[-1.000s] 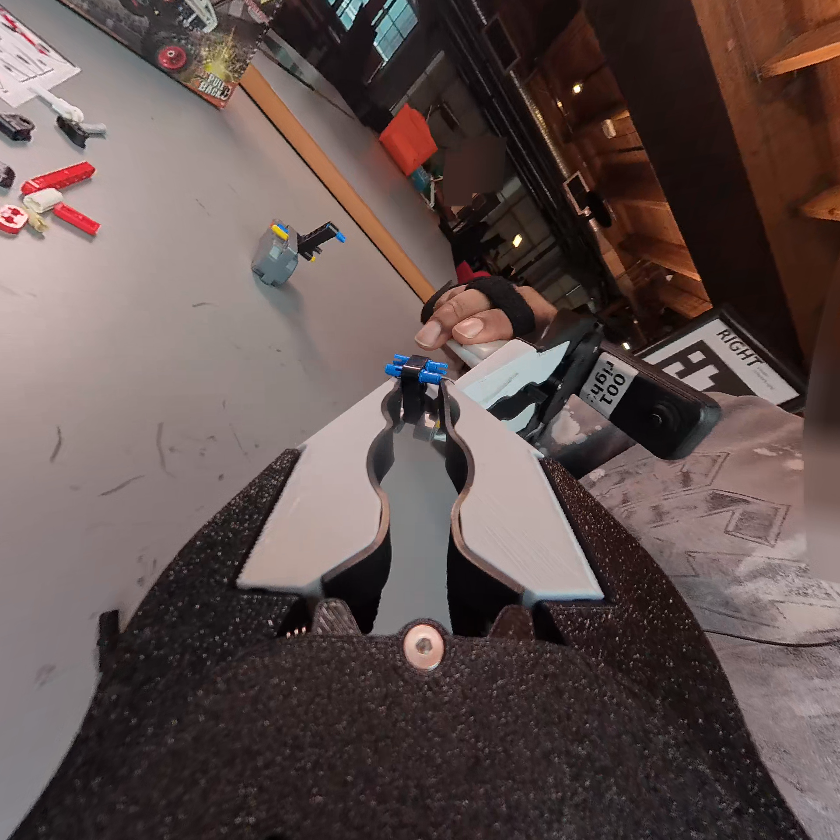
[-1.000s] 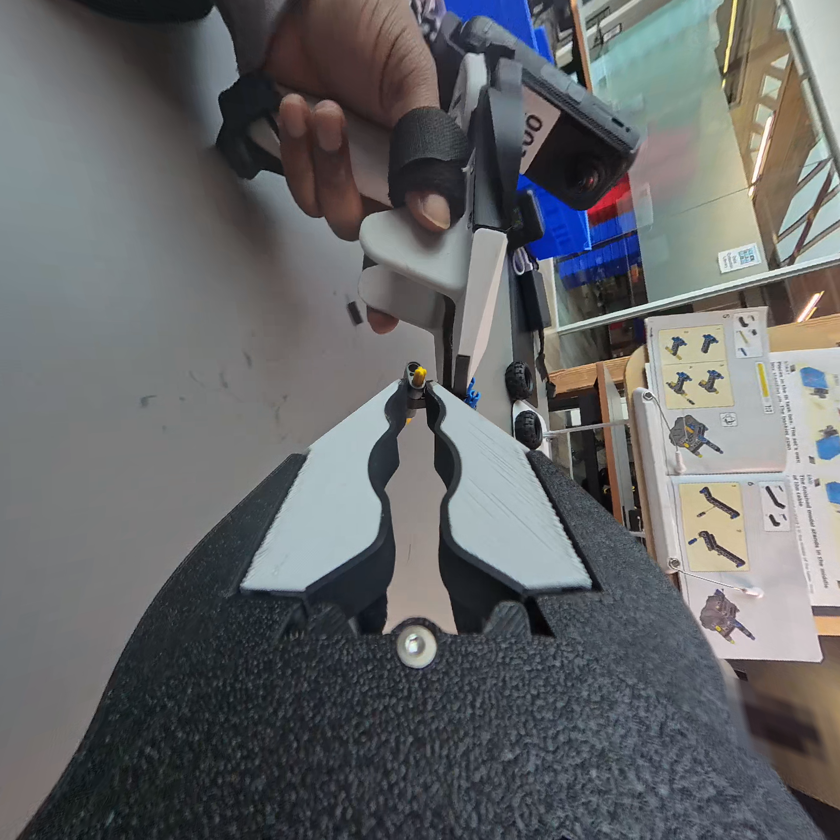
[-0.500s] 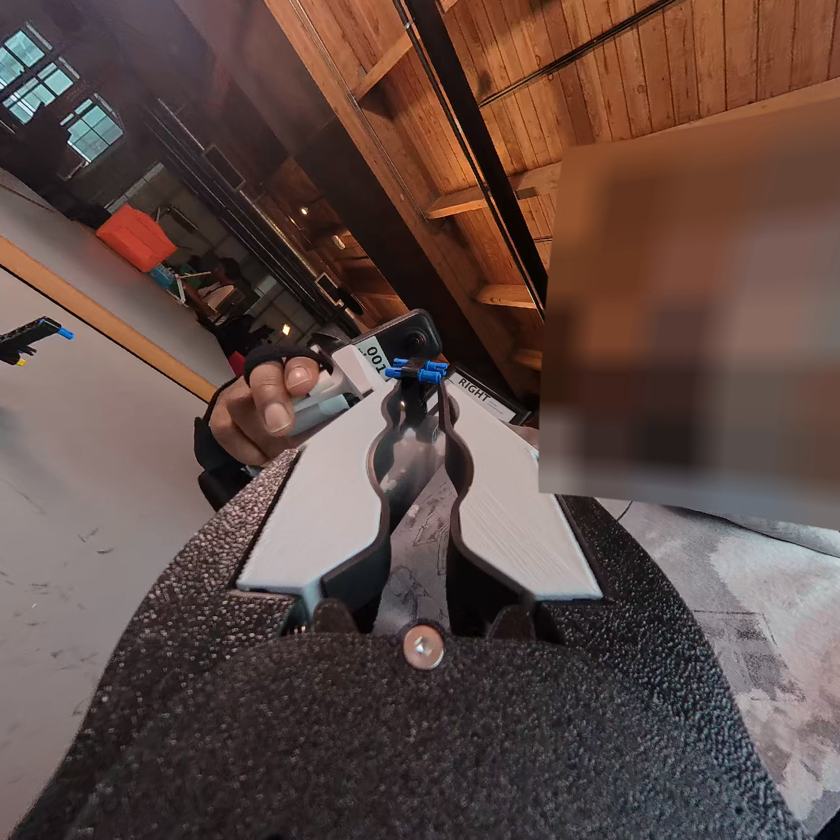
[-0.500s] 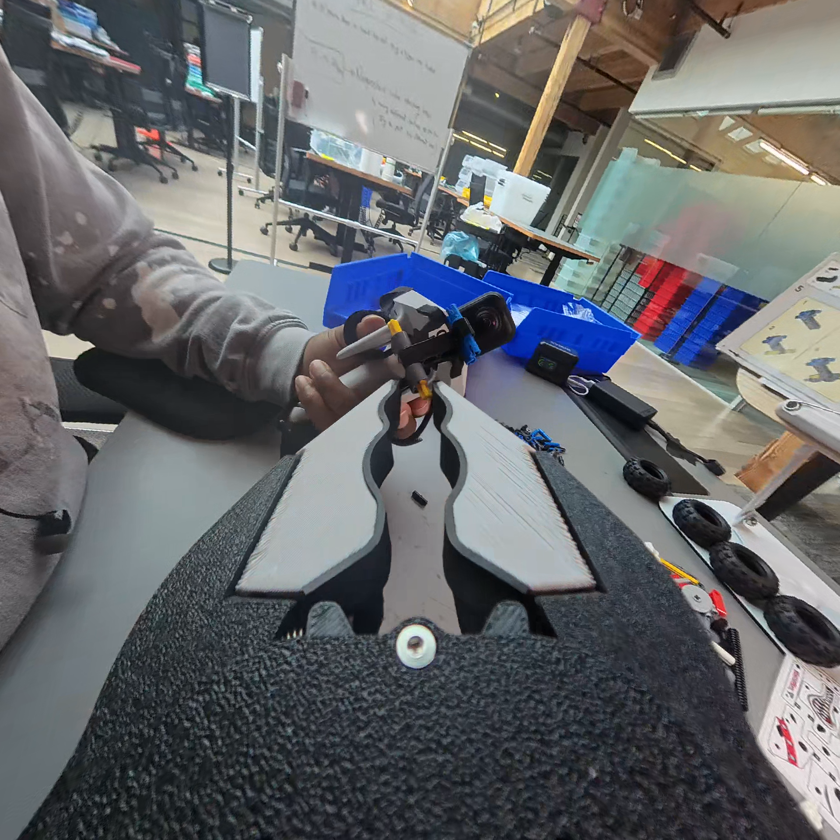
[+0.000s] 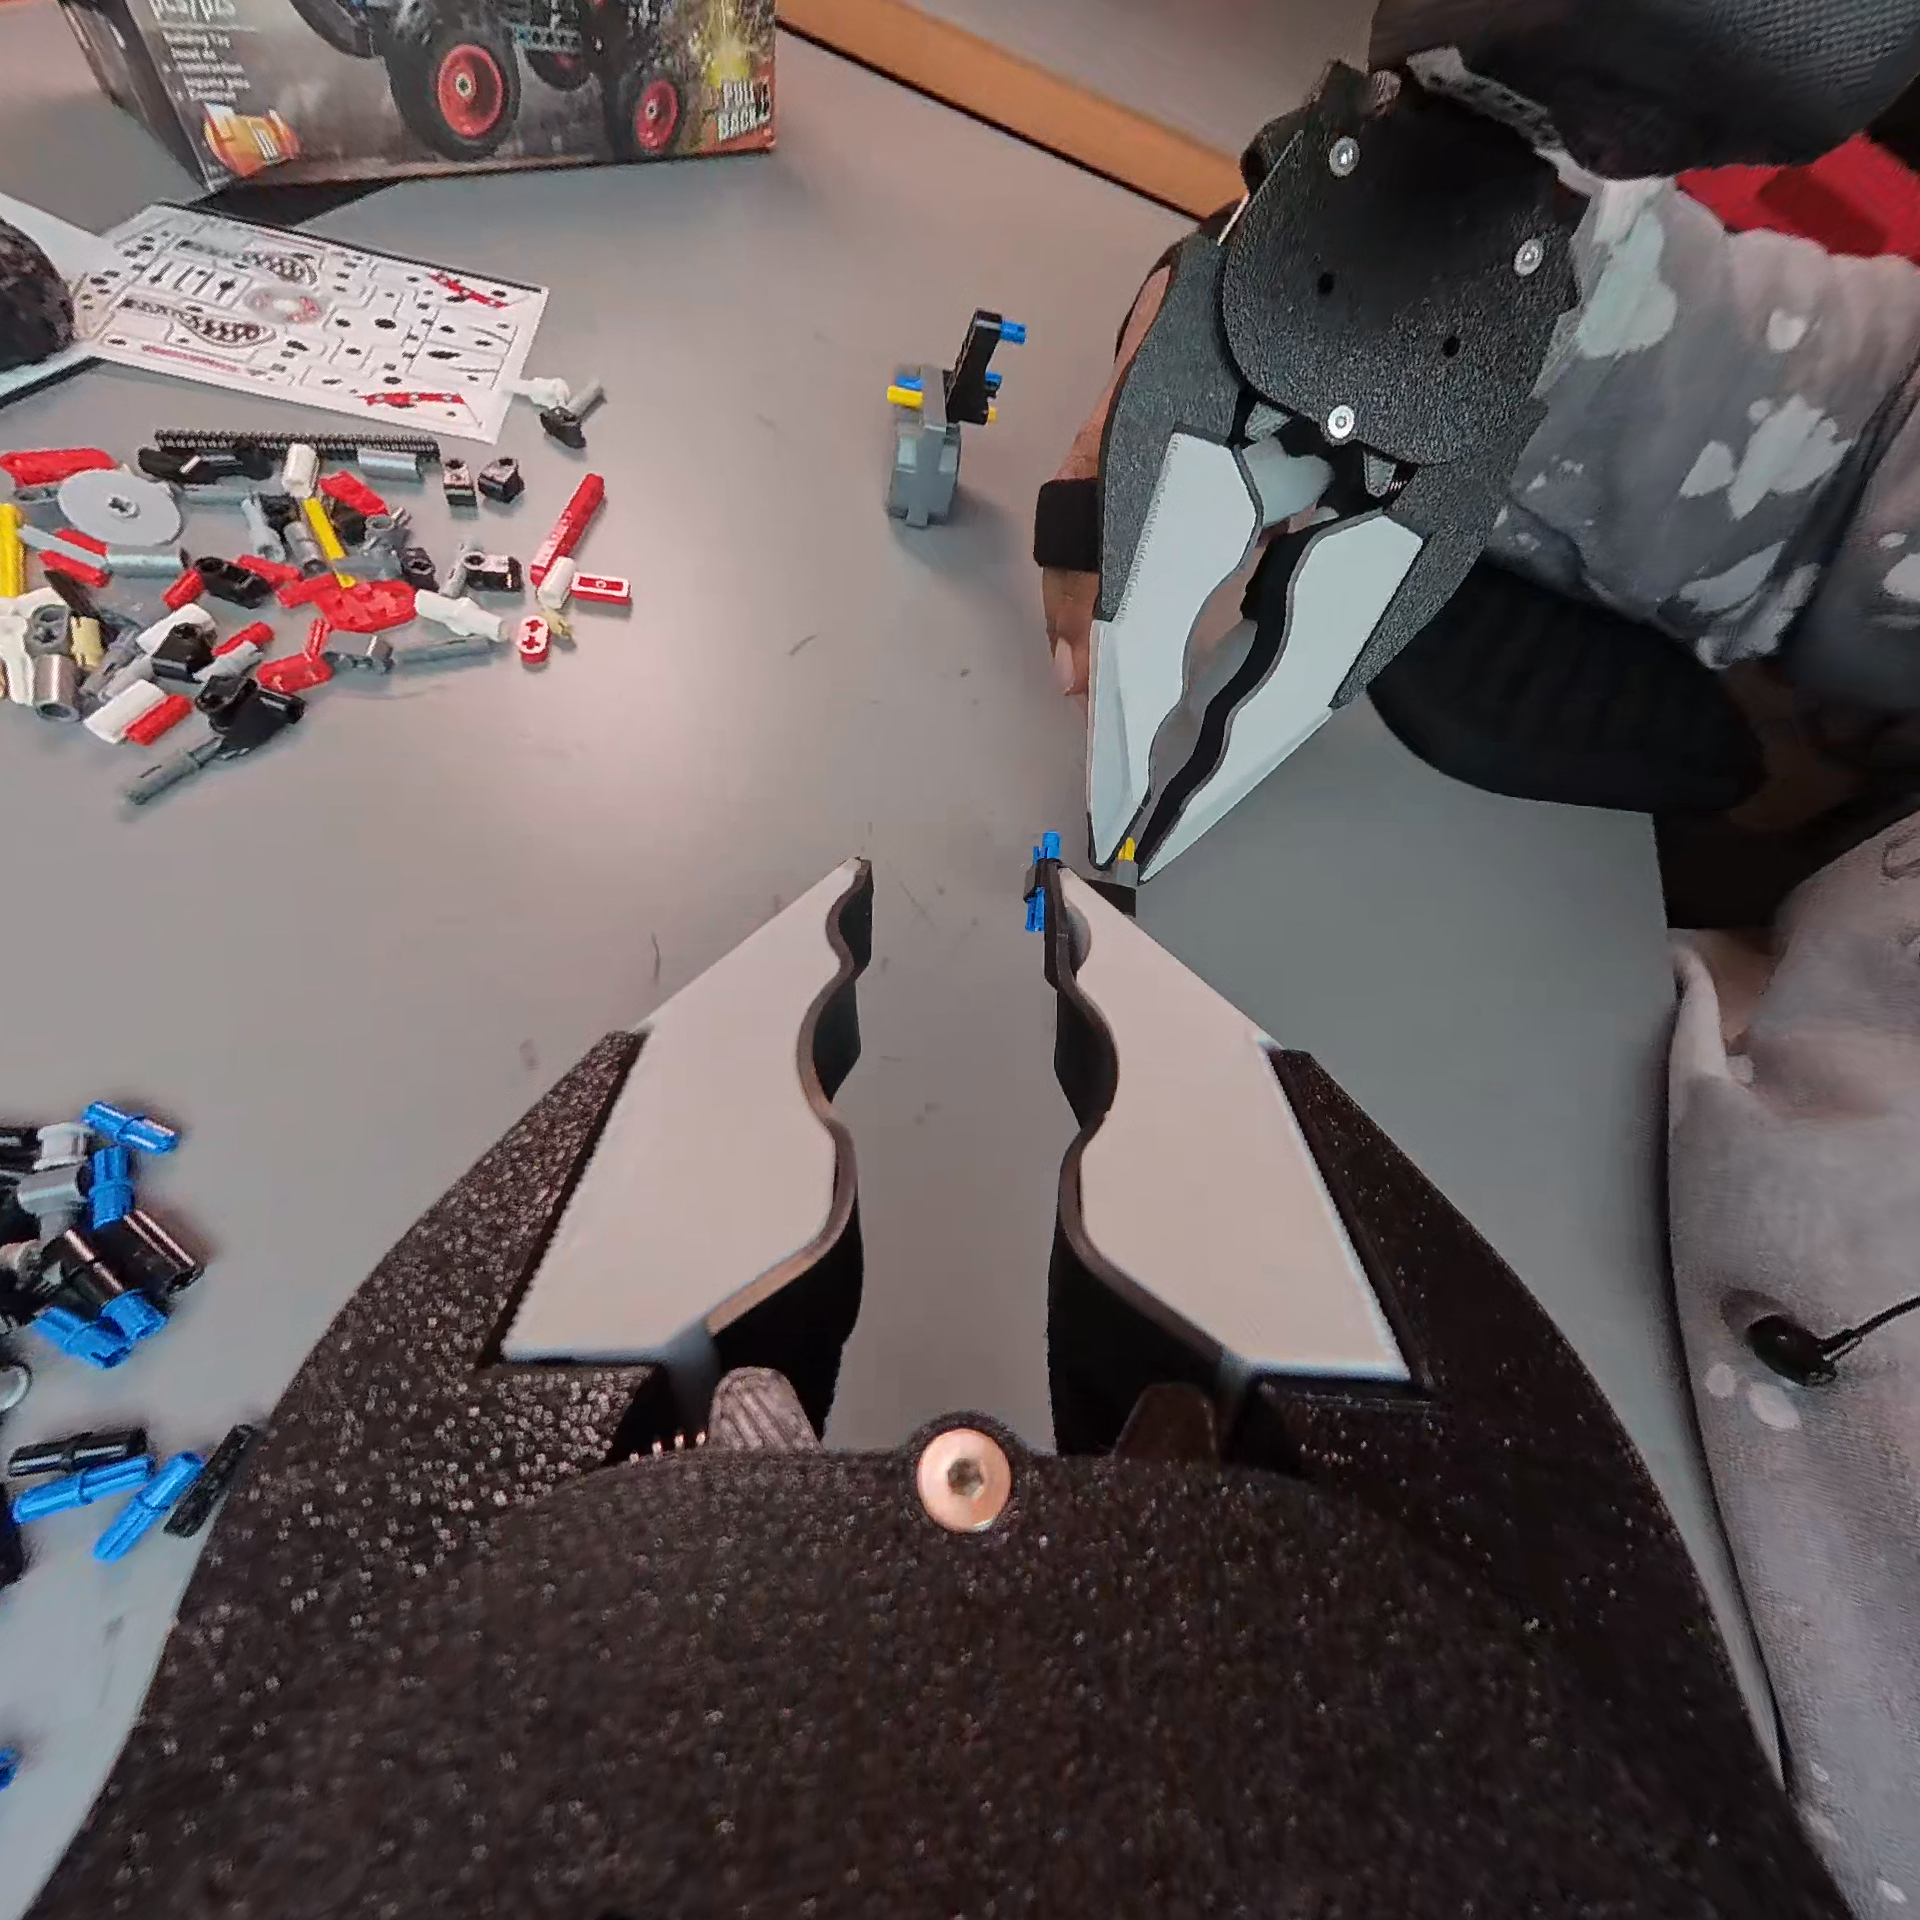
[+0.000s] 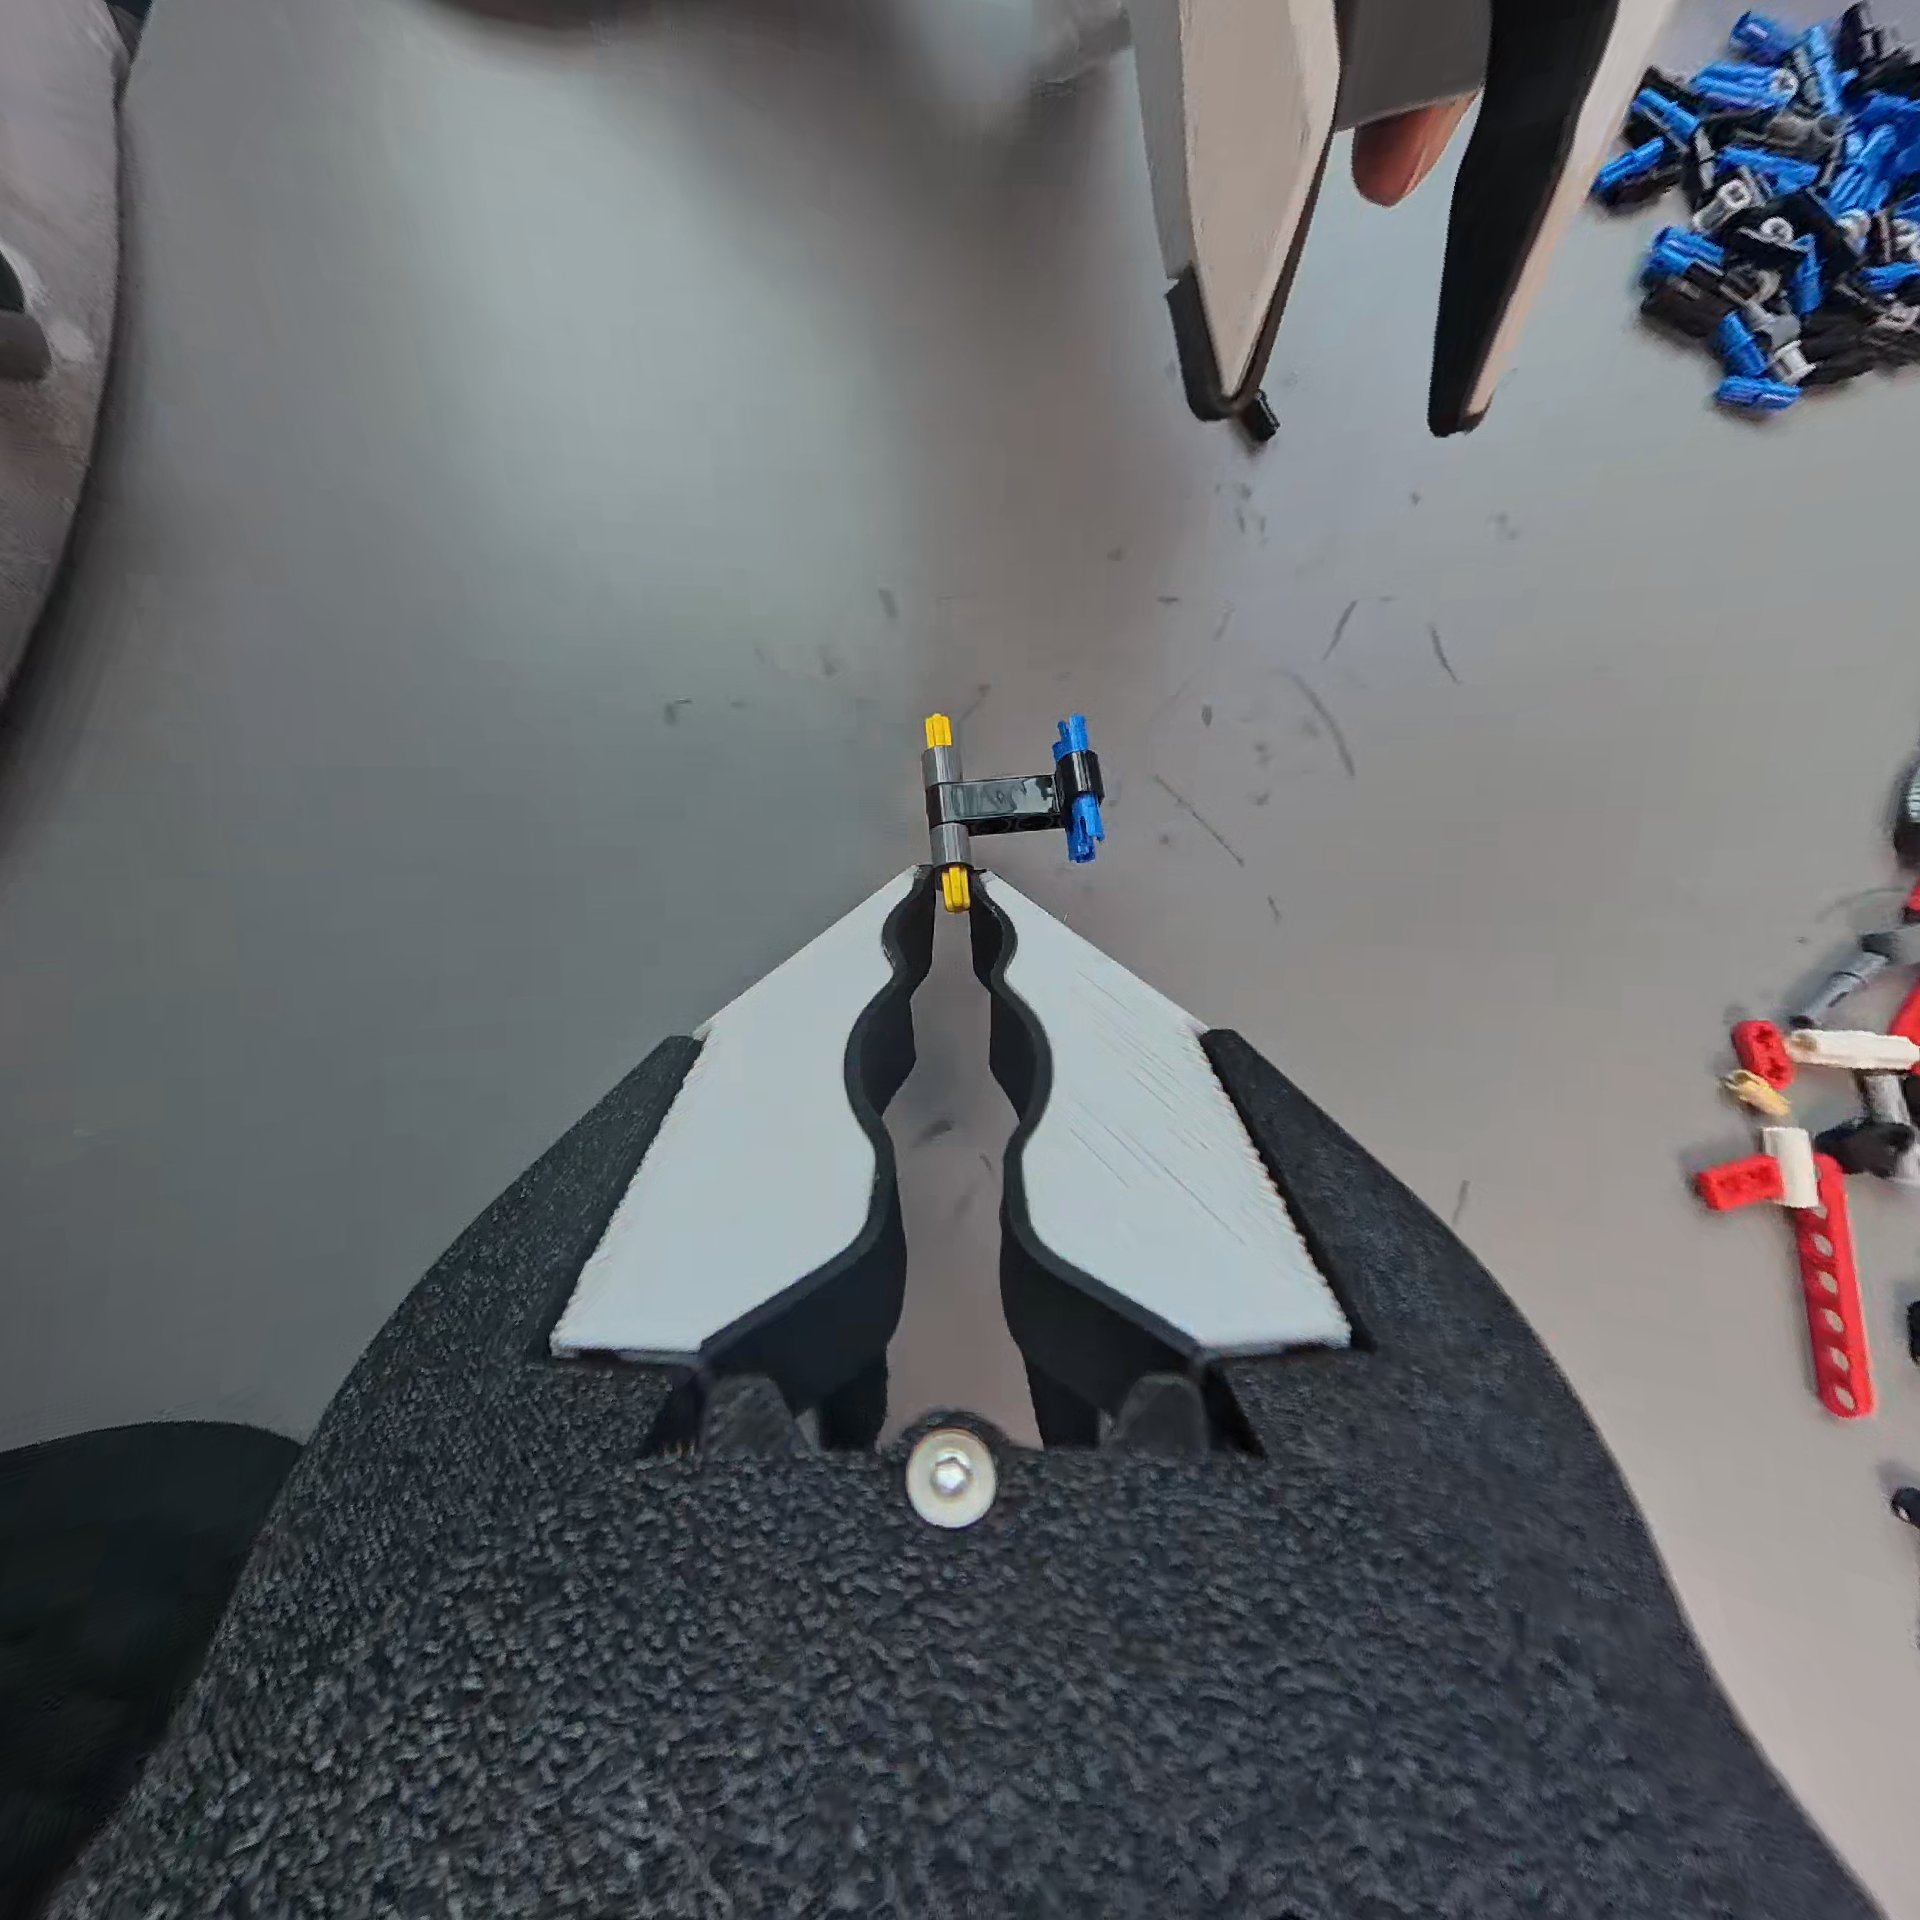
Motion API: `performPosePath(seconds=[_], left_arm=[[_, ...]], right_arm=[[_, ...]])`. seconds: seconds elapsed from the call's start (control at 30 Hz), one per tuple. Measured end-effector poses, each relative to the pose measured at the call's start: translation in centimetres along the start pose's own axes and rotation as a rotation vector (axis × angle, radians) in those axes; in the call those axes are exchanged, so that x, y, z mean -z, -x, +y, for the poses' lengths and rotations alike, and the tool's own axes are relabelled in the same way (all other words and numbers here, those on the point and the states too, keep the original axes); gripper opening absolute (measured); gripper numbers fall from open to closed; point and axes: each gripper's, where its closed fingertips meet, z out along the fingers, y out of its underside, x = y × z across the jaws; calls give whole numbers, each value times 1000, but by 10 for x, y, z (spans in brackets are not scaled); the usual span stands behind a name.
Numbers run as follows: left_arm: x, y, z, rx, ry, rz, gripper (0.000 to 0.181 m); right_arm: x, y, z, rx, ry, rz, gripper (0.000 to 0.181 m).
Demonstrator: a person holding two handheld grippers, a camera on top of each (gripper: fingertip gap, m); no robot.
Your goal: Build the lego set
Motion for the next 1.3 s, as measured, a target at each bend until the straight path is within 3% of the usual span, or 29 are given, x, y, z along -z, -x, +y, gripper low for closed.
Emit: performPosePath(seconds=[0.03,0.33,0.5,0.67,0.8,0.97,1.0,1.03,1.17,1.3], left_arm=[[-1,1,3,-1,17,-3,33],[-4,11,16,-15,71,-52,33],[-6,9,18,-22,78,-56,33],[-4,12,15,-6,59,-63,35],[2,21,14,-14,53,-105,37],[20,44,15,-27,53,-205,37],[24,48,15,-19,47,-217,37],[29,52,16,-4,43,-226,37],[46,66,26,50,58,-283,35],[46,54,45,84,125,-220,31]], right_arm=[[-2,-1,0,1,16,-21,7],[-13,-12,6,-15,141,-167,7],[-12,-16,8,-7,172,-161,7],[-2,-22,4,-29,149,-115,22],[32,-41,-17,-99,-29,41,24],[97,-68,-46,-246,-447,368,22],[110,-71,-47,-276,-528,435,14],[122,-71,-47,-309,-610,499,0],[143,-63,-36,-468,-833,605,0],[150,-70,-12,-525,-878,725,8]])
